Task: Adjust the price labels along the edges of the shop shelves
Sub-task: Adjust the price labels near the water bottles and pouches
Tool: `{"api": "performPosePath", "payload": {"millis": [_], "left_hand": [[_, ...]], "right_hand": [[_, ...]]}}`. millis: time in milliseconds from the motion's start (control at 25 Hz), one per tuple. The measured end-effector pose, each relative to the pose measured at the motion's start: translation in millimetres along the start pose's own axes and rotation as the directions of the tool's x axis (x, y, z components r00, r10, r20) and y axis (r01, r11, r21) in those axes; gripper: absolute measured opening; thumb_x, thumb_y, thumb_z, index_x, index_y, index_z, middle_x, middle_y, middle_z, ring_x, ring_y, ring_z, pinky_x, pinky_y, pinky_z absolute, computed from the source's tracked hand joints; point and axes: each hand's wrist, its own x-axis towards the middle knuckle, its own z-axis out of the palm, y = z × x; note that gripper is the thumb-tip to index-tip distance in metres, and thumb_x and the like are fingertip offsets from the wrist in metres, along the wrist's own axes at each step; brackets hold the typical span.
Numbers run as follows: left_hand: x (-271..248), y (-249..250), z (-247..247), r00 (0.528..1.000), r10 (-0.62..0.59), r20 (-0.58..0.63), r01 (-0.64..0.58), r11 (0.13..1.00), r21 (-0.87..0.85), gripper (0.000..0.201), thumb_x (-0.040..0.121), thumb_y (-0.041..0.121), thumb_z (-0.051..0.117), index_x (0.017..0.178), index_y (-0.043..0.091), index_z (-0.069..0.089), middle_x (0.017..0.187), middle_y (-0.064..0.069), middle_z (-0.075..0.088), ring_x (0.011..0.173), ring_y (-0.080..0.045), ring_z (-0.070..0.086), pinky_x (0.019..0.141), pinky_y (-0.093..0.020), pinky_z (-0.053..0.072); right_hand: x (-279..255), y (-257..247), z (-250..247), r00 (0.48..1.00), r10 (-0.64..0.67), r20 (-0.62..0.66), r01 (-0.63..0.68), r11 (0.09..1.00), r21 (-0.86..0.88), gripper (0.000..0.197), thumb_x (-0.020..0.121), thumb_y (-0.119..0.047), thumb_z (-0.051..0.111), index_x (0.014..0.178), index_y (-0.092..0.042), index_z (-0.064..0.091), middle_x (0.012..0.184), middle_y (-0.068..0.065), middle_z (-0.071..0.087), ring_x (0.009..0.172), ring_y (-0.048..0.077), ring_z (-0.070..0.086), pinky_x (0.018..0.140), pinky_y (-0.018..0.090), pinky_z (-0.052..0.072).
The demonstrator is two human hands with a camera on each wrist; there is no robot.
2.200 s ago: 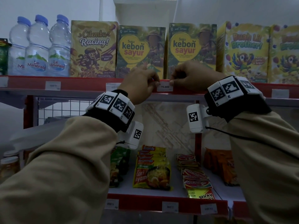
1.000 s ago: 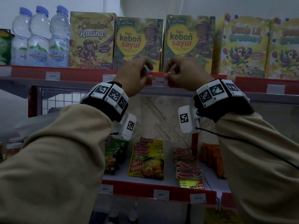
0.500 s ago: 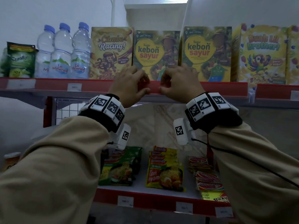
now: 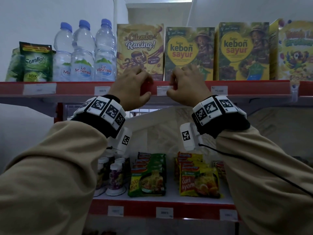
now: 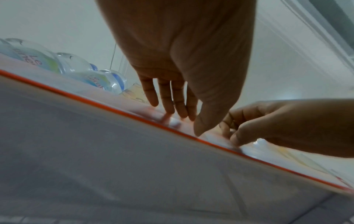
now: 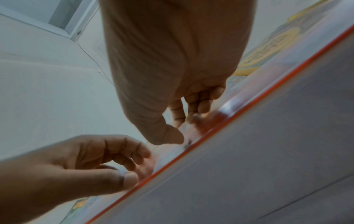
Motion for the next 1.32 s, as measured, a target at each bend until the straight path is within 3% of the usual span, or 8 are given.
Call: {"api": "performPosePath", "payload": {"millis": [120,240,480,680,840,1120,1320], "left_hand": [[6.1,-3.2,-0.3,0.999,-0.024,0.033,0.024,1.000,0.008,0.041,0.082,0.034,0.069,0.116,0.016,0.054,0.119,-0.009,0.051,0.114,-0.028,0.043,0.098,-0.039,0.034],[8.5,-7.3,0.8,0.998,-0.049,0.050,0.051,0.998,-0.046,0.040,0.083,0.033,0.070,0.115,0.015,0.053,0.120,-0.009,0.050,0.115,-0.027,0.042,0.099,-0.038,0.032],[4.7,-3.4,5.3,0.999,-0.032,0.004,0.032,0.999,-0.033,0.040,0.084,0.027,0.069,0.117,0.014,0.051,0.120,-0.011,0.050,0.113,-0.030,0.043,0.097,-0.040,0.034],[3.4,-2.0,7.0,1.000,-0.029,-0.009,0.029,0.999,-0.042,0.040,0.083,0.026,0.068,0.117,0.014,0.051,0.121,-0.011,0.049,0.113,-0.030,0.043,0.098,-0.042,0.035],[2.2,-0.6,7.9,0.999,-0.032,-0.025,0.031,0.999,-0.043,0.040,0.083,0.025,0.069,0.117,0.014,0.051,0.120,-0.011,0.049,0.113,-0.030,0.042,0.096,-0.041,0.035],[2.3,-0.8,8.9,0.999,-0.029,-0.037,0.028,1.000,-0.011,0.041,0.083,0.025,0.069,0.118,0.016,0.050,0.121,-0.011,0.049,0.113,-0.031,0.043,0.095,-0.041,0.035],[1.8,-1.3,10.4,0.999,-0.022,-0.048,0.021,1.000,-0.014,0.040,0.083,0.026,0.068,0.117,0.016,0.050,0.120,-0.010,0.049,0.112,-0.030,0.043,0.095,-0.040,0.035]], "right_hand": [[-3.5,-4.1,-2.8,0.999,0.019,-0.033,-0.017,0.999,0.034,0.025,0.078,-0.027,0.061,0.099,-0.013,0.056,0.110,0.010,0.054,0.111,0.027,0.041,0.095,0.038,0.034],[-3.8,-14.5,-4.5,0.997,-0.047,-0.056,0.051,0.996,0.067,0.027,0.078,-0.019,0.062,0.103,-0.010,0.065,0.106,0.010,0.060,0.104,0.024,0.050,0.090,0.034,0.042],[-1.3,-24.7,-12.1,0.995,-0.097,-0.017,0.097,0.994,0.042,0.027,0.078,-0.020,0.065,0.103,-0.011,0.067,0.102,0.007,0.066,0.092,0.022,0.059,0.084,0.036,0.048],[-3.7,-30.6,-10.7,0.995,-0.104,-0.012,0.104,0.995,0.000,0.025,0.079,-0.017,0.060,0.100,-0.007,0.066,0.097,0.010,0.066,0.092,0.025,0.058,0.086,0.035,0.044],[-0.8,-34.3,-7.9,0.998,-0.056,0.016,0.056,0.998,-0.019,0.024,0.078,-0.028,0.065,0.095,-0.011,0.065,0.097,0.010,0.063,0.097,0.026,0.055,0.090,0.037,0.043],[1.1,-36.0,-13.3,0.997,-0.042,0.062,0.042,0.999,0.002,0.032,0.074,-0.026,0.071,0.102,-0.011,0.063,0.101,0.009,0.065,0.096,0.026,0.058,0.084,0.037,0.048],[11.0,-38.5,-20.3,0.990,-0.029,0.138,0.039,0.997,-0.071,0.029,0.077,-0.027,0.070,0.097,-0.007,0.065,0.095,0.008,0.062,0.090,0.024,0.056,0.074,0.030,0.041]]}}
